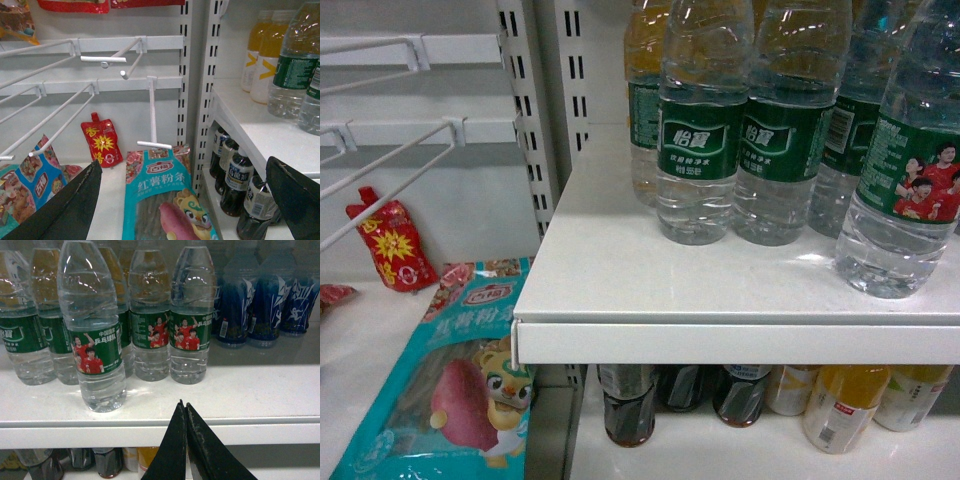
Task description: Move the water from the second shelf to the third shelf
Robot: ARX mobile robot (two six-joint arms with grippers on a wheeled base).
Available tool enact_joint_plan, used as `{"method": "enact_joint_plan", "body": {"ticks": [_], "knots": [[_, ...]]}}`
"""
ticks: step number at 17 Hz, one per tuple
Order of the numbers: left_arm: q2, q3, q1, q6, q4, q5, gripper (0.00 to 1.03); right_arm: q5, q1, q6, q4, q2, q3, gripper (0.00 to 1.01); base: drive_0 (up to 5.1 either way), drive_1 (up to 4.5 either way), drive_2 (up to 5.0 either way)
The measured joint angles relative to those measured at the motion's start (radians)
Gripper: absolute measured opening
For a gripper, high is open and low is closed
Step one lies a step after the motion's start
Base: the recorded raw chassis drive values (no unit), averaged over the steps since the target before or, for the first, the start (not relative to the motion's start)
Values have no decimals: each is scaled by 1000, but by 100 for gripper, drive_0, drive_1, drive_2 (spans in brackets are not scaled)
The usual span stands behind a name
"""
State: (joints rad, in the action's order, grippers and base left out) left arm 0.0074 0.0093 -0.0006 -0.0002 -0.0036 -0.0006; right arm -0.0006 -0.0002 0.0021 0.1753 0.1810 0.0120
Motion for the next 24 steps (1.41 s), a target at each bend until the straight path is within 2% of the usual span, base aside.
{"method": "enact_joint_plan", "body": {"ticks": [1,2,3,4,18,21,24], "knots": [[0,0,0,0,0,0,98,0,0,0,-7,-11,0,2,0,0,0],[0,0,0,0,0,0,98,-1,0,0,-171,-125,1,2,0,0,0],[0,0,0,0,0,1,98,0,0,0,-160,-177,2,2,0,0,0],[0,0,0,0,1,0,98,1,0,0,-187,-177,1,2,0,0,0],[0,0,0,0,0,0,98,0,0,0,-179,-177,1,2,0,0,0],[0,0,0,0,0,0,98,0,0,0,-179,-177,1,24,0,0,0],[0,0,0,0,0,0,98,0,0,0,-179,-177,1,60,0,0,0]]}}
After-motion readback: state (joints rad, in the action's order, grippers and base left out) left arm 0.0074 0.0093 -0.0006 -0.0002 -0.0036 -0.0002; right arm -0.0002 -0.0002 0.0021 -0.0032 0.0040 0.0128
